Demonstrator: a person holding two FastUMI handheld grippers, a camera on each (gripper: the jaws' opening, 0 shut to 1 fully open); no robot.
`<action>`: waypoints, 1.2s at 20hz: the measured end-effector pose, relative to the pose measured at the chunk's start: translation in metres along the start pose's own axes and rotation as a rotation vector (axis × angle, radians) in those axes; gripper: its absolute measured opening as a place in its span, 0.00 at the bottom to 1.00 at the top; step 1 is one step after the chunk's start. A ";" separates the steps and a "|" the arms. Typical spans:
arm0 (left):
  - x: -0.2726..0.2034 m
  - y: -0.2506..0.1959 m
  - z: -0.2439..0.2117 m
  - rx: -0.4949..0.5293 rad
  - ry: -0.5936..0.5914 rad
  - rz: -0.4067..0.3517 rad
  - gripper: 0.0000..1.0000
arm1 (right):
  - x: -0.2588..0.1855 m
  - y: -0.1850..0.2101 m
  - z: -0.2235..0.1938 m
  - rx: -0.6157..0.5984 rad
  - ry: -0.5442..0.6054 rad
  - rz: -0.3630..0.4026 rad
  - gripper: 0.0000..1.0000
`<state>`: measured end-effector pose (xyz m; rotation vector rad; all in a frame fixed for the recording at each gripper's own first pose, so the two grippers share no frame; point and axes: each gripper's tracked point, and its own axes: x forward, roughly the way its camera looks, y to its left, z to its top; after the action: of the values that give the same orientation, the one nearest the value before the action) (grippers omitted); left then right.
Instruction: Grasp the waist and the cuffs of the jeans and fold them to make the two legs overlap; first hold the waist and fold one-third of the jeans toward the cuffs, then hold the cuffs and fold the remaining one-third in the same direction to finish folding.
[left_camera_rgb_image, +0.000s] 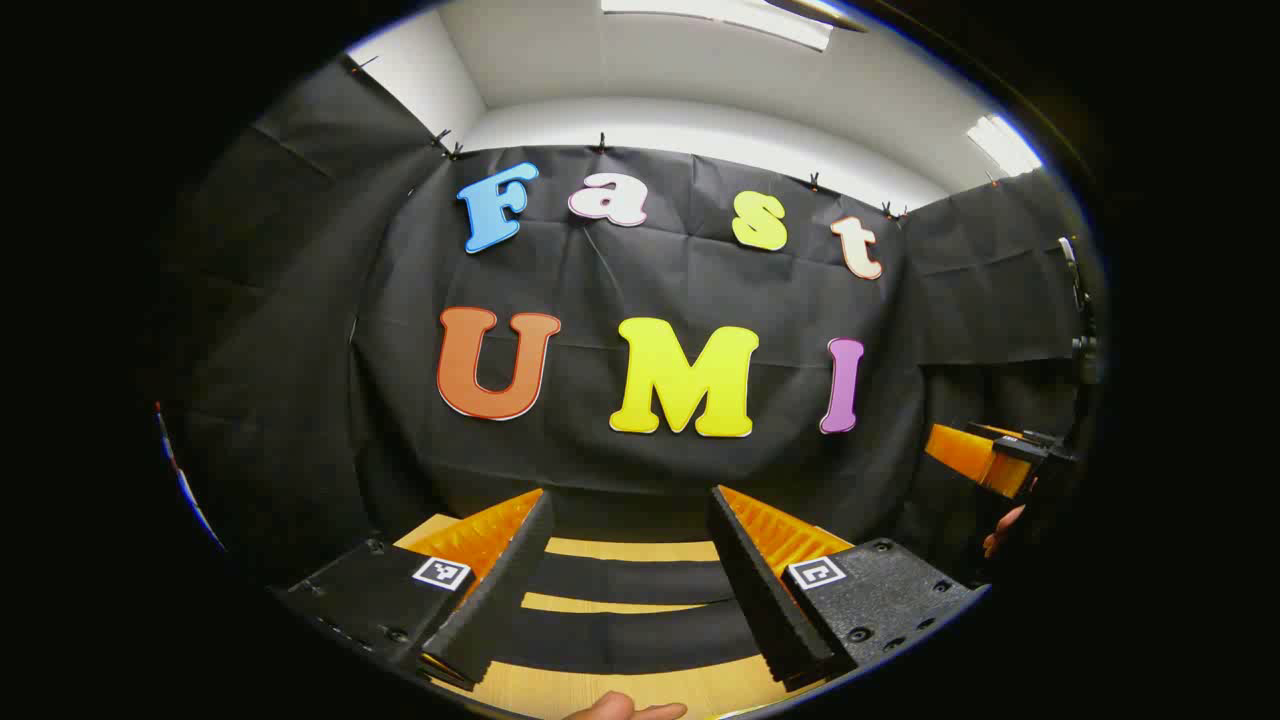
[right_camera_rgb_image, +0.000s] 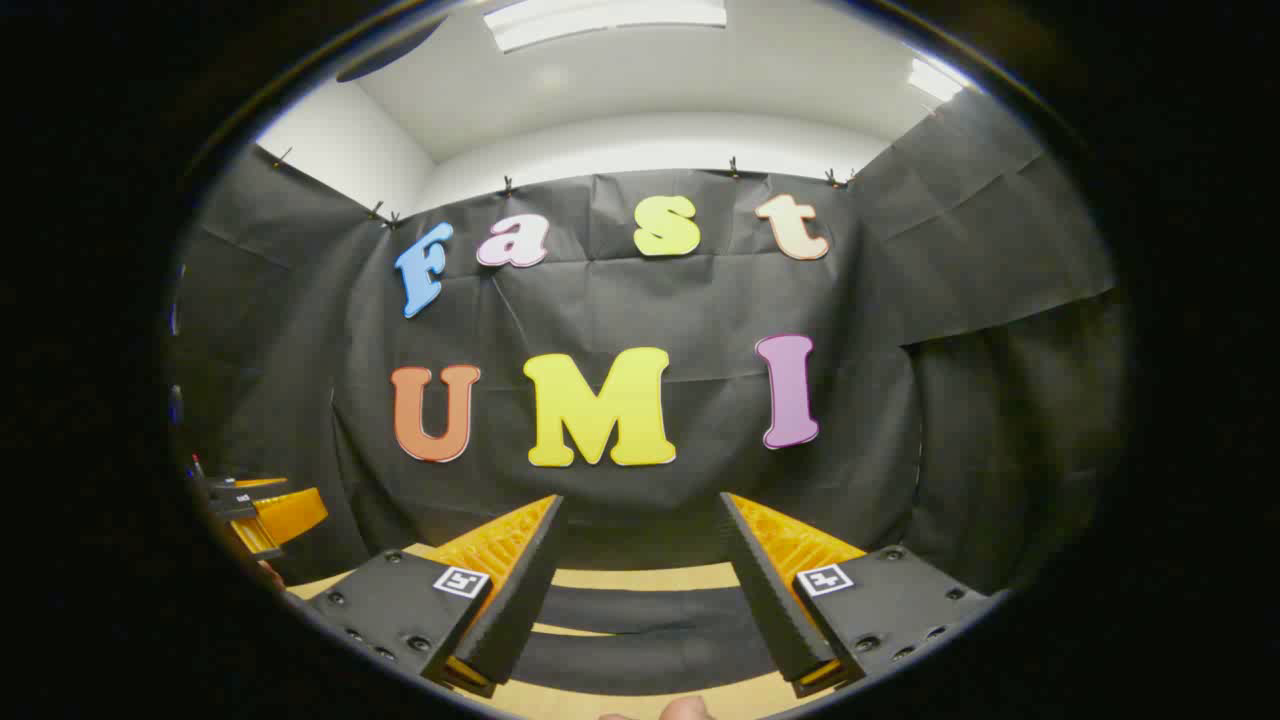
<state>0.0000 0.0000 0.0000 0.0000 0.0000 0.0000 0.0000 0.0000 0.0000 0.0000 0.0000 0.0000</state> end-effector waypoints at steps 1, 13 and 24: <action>0.000 -0.003 0.005 0.001 -0.024 -0.013 0.99 | 0.001 0.000 -0.005 0.005 0.014 0.001 0.95; 0.004 0.010 -0.035 0.051 0.097 0.007 0.99 | -0.003 -0.028 -0.045 -0.006 0.118 -0.056 0.94; -0.004 0.019 -0.053 0.064 0.146 0.052 0.99 | -0.012 -0.042 -0.059 -0.028 0.142 -0.083 0.94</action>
<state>-0.0041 0.0192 -0.0525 0.0644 0.1463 0.0515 -0.0120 -0.0416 -0.0590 -0.0278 0.1419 -0.0826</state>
